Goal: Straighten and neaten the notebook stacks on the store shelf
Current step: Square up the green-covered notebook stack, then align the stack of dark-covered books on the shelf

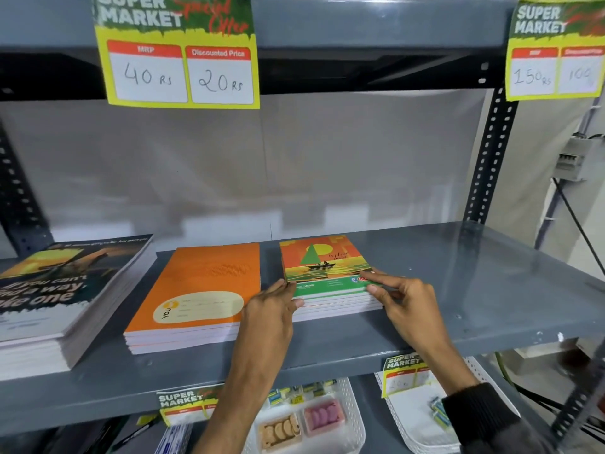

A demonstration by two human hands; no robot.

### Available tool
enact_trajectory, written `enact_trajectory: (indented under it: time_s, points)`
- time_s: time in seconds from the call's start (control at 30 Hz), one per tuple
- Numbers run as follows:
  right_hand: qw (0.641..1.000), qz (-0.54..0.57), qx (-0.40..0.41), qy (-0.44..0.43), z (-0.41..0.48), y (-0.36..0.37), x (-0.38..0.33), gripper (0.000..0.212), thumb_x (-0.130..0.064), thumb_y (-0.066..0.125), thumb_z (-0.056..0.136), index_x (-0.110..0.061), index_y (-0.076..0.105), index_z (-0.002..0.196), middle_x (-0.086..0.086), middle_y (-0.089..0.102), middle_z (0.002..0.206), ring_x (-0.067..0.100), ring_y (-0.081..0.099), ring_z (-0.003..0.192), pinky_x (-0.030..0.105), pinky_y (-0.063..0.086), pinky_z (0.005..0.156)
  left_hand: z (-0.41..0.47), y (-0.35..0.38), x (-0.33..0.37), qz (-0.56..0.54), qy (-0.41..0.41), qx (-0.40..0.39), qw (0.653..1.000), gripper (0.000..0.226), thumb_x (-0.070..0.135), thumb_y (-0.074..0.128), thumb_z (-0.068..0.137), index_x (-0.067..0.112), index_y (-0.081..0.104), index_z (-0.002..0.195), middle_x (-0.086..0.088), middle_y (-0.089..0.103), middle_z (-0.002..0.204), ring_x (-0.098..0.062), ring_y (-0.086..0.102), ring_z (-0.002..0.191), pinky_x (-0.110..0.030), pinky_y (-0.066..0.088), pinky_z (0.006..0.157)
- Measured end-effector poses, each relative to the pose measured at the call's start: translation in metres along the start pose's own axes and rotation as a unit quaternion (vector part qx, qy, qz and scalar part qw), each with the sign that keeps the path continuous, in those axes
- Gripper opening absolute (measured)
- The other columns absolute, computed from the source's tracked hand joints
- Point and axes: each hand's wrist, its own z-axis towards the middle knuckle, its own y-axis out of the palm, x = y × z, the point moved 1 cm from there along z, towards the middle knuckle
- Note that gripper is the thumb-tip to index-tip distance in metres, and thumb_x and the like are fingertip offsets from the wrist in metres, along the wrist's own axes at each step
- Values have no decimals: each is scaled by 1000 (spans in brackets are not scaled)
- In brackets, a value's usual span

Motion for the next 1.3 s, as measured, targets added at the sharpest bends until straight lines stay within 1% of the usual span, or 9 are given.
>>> enact_trajectory:
  time_s: [0.2, 0.47, 0.7, 0.83, 0.9, 0.97, 1.03, 1.17, 1.3]
  points:
    - [1000, 8, 0, -4, 0, -1, 1, 34, -10, 79, 79, -17, 76, 111, 2, 71, 119, -32, 51, 94, -5, 38, 89, 2, 1, -1, 13, 9, -26, 1000, 35, 7, 61, 93, 8, 61, 128, -6, 56, 138, -19, 51, 133, -19, 24, 109]
    - [1000, -4, 20, 0, -2, -2, -1, 25, -11, 79, 78, -18, 79, 102, -1, 77, 106, -25, 60, 89, 2, 48, 85, 5, 4, -6, 46, 13, -33, 998, 34, 7, 57, 95, 12, 62, 128, 0, 55, 139, -14, 48, 135, -14, 21, 107]
    - [1000, 5, 24, 15, -1, -1, 2, 23, -10, 80, 79, -17, 79, 101, 1, 77, 105, -22, 60, 94, 7, 51, 87, 7, 11, -7, 99, 23, -51, 994, 35, 1, 55, 92, 7, 64, 126, -7, 58, 137, -19, 53, 131, -30, 35, 112]
    - [1000, 5, 11, 22, -4, -5, -5, 30, -20, 79, 79, -23, 76, 109, -1, 74, 112, -13, 66, 95, -1, 47, 79, 4, 8, -5, 105, 23, -49, 993, 33, 9, 58, 94, 7, 64, 125, -8, 59, 136, -24, 57, 127, -37, 42, 110]
    - [1000, -26, 10, -2, -7, -11, -12, 45, -37, 73, 82, -32, 66, 126, -7, 59, 131, -4, 58, 114, 0, 47, 80, 2, 0, -6, 103, 47, -26, 993, 37, 24, 59, 95, 8, 62, 128, -9, 57, 139, -25, 53, 131, -39, 41, 110]
    - [992, -115, 20, -53, -8, -12, -23, 61, -57, 59, 88, -39, 46, 145, -3, 32, 157, 9, 42, 139, 26, 51, 100, 2, -13, -9, 116, 82, 27, 989, 55, 45, 53, 94, 10, 53, 137, -6, 48, 146, -24, 43, 138, -43, 37, 112]
    - [978, -170, 56, -109, -7, -3, -45, 67, -65, 44, 93, -38, 31, 153, 2, 14, 167, 21, 21, 152, 48, 40, 112, 8, -33, -15, 143, 98, 78, 982, 67, 56, 39, 95, 13, 39, 147, -4, 35, 155, -20, 28, 146, -40, 28, 116]
    - [925, -284, 136, -212, -7, 36, -106, 75, -62, 39, 96, -24, 19, 158, 7, 4, 168, 24, 2, 156, 40, 15, 121, 19, -79, -32, 174, 110, 150, 967, 74, 61, 27, 96, 15, 18, 154, -5, 12, 163, -20, 7, 151, -33, 7, 120]
    - [917, -306, 151, -207, -10, 90, -160, 82, -69, 32, 94, -24, 10, 159, 3, -3, 167, 23, -5, 155, 45, 12, 121, 14, -127, -69, 199, 107, 168, 960, 80, 58, 40, 95, 16, 8, 155, -7, 1, 165, -20, -2, 152, -42, 9, 123]
